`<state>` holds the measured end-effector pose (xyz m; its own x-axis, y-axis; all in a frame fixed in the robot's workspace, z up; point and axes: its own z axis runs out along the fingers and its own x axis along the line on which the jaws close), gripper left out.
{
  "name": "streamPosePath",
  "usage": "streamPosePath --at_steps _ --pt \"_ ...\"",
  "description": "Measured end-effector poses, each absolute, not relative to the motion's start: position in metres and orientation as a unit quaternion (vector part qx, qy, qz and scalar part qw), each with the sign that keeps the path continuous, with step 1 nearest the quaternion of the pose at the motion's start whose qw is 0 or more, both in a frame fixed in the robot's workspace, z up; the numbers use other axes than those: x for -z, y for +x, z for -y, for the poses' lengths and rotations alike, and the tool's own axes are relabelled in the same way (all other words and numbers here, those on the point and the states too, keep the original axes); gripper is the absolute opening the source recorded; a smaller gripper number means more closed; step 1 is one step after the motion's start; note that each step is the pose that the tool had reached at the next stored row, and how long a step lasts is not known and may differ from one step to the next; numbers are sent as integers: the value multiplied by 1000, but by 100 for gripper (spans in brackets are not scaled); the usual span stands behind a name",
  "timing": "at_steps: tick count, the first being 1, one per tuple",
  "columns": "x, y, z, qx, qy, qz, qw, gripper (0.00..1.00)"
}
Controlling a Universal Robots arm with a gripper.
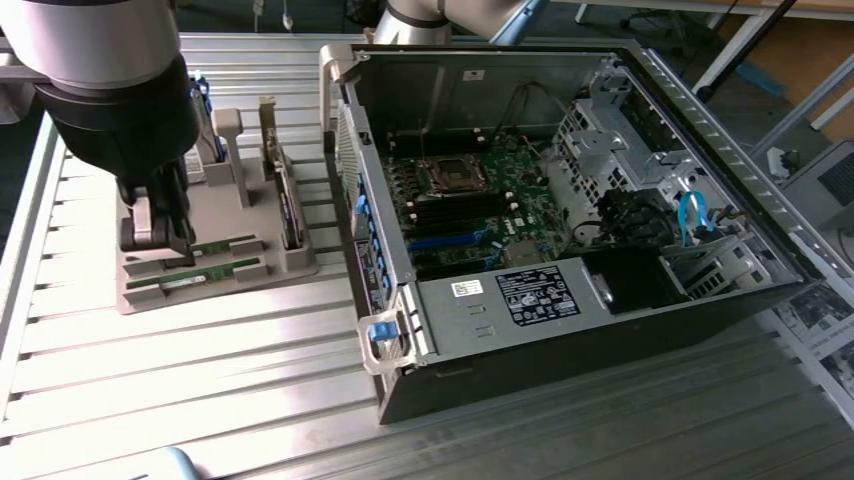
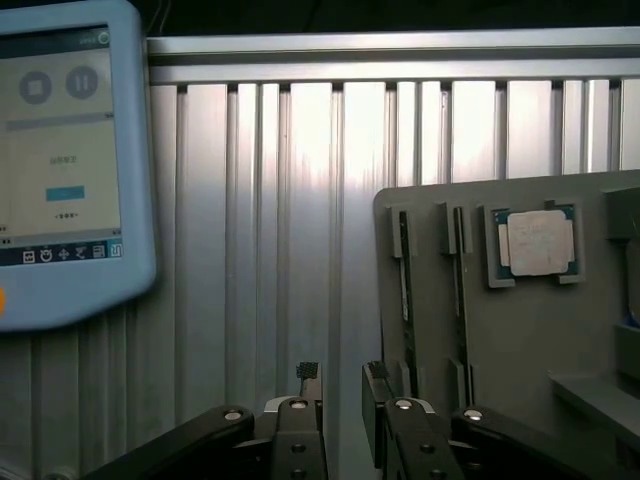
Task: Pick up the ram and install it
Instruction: 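Pick up the ram and move it above insertion slot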
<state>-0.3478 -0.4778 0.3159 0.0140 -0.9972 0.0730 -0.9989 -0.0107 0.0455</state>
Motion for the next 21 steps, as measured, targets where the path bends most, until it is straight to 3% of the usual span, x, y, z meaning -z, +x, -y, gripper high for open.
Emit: streamPosePath --at_steps 21 --pt "-310 -348 478 -17 710 702 49 30"
